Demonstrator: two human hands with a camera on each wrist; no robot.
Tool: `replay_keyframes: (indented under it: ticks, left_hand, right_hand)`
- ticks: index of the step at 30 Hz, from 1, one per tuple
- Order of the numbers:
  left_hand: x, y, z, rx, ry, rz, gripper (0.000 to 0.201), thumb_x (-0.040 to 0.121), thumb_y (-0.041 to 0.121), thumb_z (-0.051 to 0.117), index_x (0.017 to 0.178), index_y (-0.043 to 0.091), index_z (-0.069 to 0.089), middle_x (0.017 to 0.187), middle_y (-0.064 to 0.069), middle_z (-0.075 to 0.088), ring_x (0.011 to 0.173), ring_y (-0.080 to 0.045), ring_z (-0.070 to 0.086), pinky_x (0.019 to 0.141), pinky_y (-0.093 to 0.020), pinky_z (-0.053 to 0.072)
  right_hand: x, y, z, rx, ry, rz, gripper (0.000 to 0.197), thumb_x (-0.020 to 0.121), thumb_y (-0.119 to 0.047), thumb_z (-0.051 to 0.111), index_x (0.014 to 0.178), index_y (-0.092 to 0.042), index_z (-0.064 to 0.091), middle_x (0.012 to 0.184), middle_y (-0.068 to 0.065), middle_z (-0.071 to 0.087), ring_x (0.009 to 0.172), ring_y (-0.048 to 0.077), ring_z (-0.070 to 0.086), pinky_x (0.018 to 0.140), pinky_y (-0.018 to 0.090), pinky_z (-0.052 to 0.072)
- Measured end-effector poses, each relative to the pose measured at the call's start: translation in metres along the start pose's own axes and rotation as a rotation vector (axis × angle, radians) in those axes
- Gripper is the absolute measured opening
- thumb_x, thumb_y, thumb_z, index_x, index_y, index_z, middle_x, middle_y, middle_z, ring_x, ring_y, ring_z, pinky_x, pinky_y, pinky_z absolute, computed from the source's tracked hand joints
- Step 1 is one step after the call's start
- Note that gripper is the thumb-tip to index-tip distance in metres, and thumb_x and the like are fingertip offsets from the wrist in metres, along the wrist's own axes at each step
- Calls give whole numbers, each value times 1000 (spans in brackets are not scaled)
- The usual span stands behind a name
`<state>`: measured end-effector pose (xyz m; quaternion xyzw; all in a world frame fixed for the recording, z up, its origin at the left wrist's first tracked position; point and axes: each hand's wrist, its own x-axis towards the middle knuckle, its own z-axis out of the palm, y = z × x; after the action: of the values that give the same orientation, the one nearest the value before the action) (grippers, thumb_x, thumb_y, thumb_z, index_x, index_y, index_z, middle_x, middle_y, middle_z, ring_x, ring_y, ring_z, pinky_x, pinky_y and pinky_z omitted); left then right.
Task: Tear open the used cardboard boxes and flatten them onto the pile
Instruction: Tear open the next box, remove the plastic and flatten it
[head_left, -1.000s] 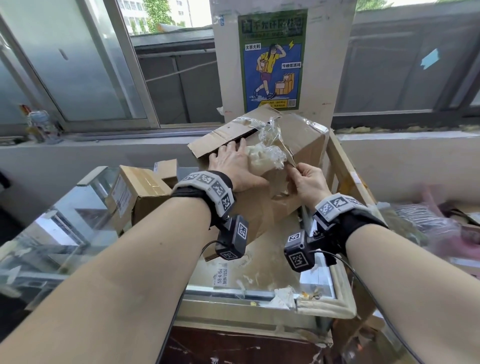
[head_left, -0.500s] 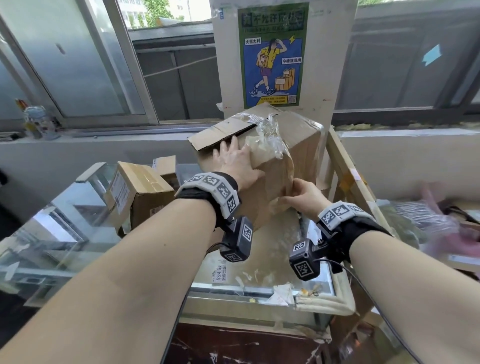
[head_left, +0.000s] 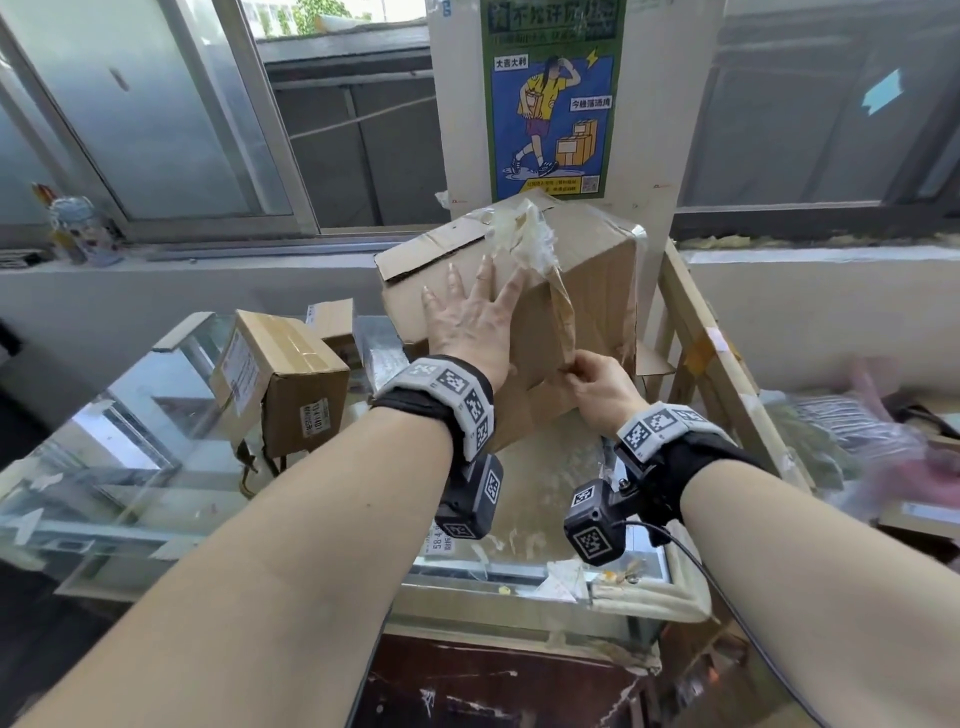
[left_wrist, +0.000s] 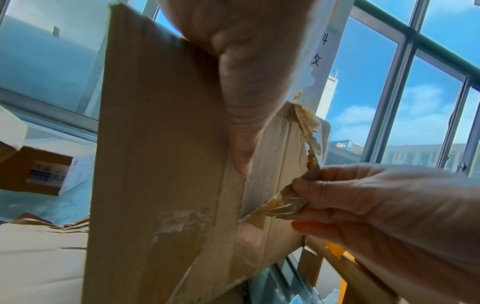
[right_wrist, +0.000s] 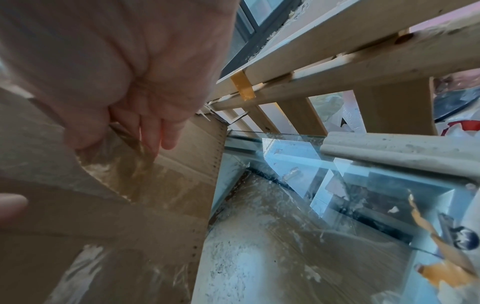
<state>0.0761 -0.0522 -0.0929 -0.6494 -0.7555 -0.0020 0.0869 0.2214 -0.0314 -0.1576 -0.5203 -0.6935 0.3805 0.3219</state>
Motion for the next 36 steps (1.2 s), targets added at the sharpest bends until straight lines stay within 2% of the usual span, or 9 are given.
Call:
replay_keyframes:
  ticks: [4,9,12,16,23,27,31,33,36]
  left_hand:
    - [1,0,5,41,55,-29,109,81,30,74,147,41,-13,160,0,-5,146,-36,4,115,-55,13]
    - [5,-1,6,48,78,-54,101,86,20,68,148,40,-9,160,-5,5,145,-37,9,115,-54,14]
    - [7,-2,7,32,92,-64,98,88,18,65,148,41,-10,159,-5,7,145,-36,10,115,-53,15]
    - [10,-6,6,8,88,-75,102,85,18,68,148,43,-8,155,-7,14,143,-36,15,114,-53,17]
    - [11,-17,-6,-24,66,-129,109,77,20,76,148,42,-3,140,-14,21,129,-36,26,106,-50,30]
    - [7,-16,0,13,305,-72,100,76,4,65,146,35,1,141,-13,20,131,-32,23,113,-51,14]
    - [-1,-21,17,125,503,24,64,72,-3,59,126,24,36,121,-10,37,107,-26,29,95,-39,35]
    - [2,-26,25,163,640,80,45,72,-1,56,112,20,55,113,-8,49,101,-25,34,89,-36,38]
    - [-1,-27,28,131,706,286,36,84,10,46,116,12,63,135,-13,43,127,-30,34,112,-45,25]
  right_hand:
    - [1,1,-2,-14,-20,18,18,92,-11,54,99,-5,70,101,8,71,98,24,65,91,37,50]
    - [4,4,-5,-23,-28,37,18,91,-16,57,76,-17,66,82,3,70,81,23,65,79,37,50]
    - [8,7,-6,-65,-24,57,26,91,-20,60,65,-23,58,81,6,70,81,27,67,83,43,53]
    - [10,5,-2,-125,-57,74,19,92,-22,58,78,-10,61,89,15,69,85,33,66,84,46,53]
    - [15,-5,8,-85,-81,86,26,91,-37,58,84,-13,52,82,7,61,74,24,59,77,42,52]
    - [12,-7,7,-87,-217,127,31,79,-27,74,99,-6,64,87,3,68,74,14,64,69,25,53]
    - [14,-3,5,-295,-315,142,20,81,-23,69,93,-6,69,90,9,71,83,22,66,81,33,53]
    - [18,-3,4,-182,-228,113,12,85,-15,65,93,-6,69,91,10,72,86,24,68,87,38,54]
    - [35,-17,-3,-73,19,11,11,91,-7,55,91,-7,67,82,7,66,81,20,61,80,35,50]
